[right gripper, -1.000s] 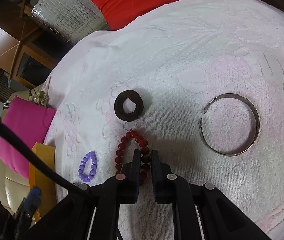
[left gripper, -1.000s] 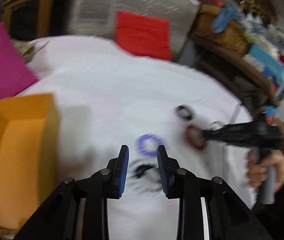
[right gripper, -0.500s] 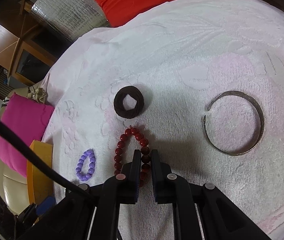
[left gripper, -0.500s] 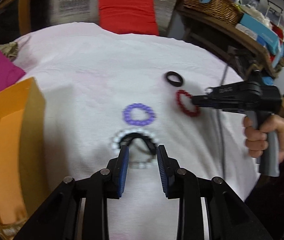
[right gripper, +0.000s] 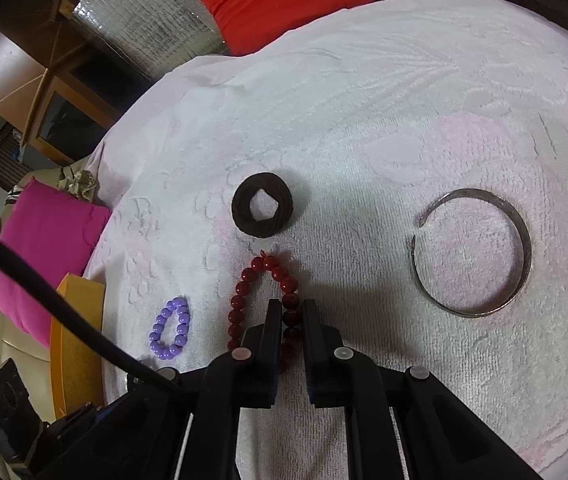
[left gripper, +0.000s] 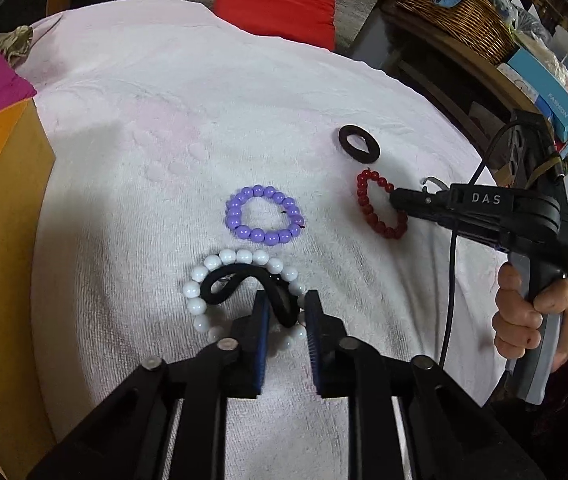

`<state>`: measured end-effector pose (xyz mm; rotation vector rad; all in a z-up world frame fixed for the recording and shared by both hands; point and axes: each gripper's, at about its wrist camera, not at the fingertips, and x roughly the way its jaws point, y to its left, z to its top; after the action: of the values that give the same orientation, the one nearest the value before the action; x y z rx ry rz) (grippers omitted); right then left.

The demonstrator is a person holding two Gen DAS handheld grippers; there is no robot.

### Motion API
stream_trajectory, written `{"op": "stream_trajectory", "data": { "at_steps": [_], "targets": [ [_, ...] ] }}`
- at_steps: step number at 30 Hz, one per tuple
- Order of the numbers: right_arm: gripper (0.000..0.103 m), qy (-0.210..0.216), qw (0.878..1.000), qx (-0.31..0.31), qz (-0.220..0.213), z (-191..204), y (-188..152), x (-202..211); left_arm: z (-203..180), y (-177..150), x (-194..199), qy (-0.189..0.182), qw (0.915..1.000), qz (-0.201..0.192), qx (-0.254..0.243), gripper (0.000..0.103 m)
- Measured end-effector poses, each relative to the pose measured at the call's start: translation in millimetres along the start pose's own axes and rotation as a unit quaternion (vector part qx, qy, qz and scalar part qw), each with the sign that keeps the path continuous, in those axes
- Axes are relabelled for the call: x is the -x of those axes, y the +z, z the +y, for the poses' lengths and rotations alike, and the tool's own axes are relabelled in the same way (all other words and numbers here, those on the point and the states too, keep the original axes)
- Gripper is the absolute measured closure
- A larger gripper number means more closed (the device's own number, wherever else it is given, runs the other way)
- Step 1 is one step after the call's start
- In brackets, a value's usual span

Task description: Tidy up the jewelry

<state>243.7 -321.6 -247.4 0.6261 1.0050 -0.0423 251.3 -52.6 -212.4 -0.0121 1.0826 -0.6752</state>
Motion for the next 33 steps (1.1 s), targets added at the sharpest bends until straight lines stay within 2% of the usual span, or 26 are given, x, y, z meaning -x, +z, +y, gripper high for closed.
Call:
{"op": "stream_trajectory", "data": {
  "at_steps": [5, 12, 17, 22, 24, 26, 28, 31, 33],
  "targets": [
    [0.092, 0.02, 0.999, 0.02, -0.022, 9.2, -0.4, 11.3, 3.8, 0.3, 4.5, -0.008, 0.9999, -0.009, 0.009, 0.094],
    [0.092, 0.061, 0.996, 0.017, -0.061, 12.2, -0.9, 30.3, 2.8, 0.4, 10.9, -0.012, 0.9997, -0.018, 0.006, 0.094],
    [0.092, 0.08, 0.994, 0.006, -0.079, 9.1, 1.8, 41.3, 3.4, 5.7, 25.4, -0.028, 0.9983, -0.052, 0.005, 0.095],
    [0.092, 0.092, 0.992, 0.0, -0.089, 6.7, 5.8, 47.4, 10.5, 10.9, 53.0, -0.054, 0.9924, -0.11, 0.012, 0.095],
    [0.092, 0.095, 0.991, 0.002, -0.092, 6.4, 5.4, 49.5, 12.3, 12.1, 58.3, -0.051, 0.9911, -0.122, 0.01, 0.095],
    [0.092, 0.099, 0.991, 0.003, -0.09, 5.7, 5.5, 50.6, 13.8, 14.2, 57.3, -0.045, 0.9923, -0.115, 0.01, 0.095],
    [0.092, 0.101, 0.991, 0.003, -0.088, 5.1, 5.3, 50.2, 15.7, 14.7, 48.1, -0.049, 0.9949, -0.086, 0.02, 0.095],
    [0.092, 0.099, 0.991, 0.003, -0.086, 4.6, 5.4, 49.9, 14.8, 10.0, 43.4, -0.016, 0.9977, -0.065, 0.008, 0.094],
    [0.092, 0.096, 0.992, -0.001, -0.083, 3.0, 5.9, 48.5, 15.4, 5.5, 42.6, -0.013, 0.9984, -0.054, 0.01, 0.082]
  ]
}}
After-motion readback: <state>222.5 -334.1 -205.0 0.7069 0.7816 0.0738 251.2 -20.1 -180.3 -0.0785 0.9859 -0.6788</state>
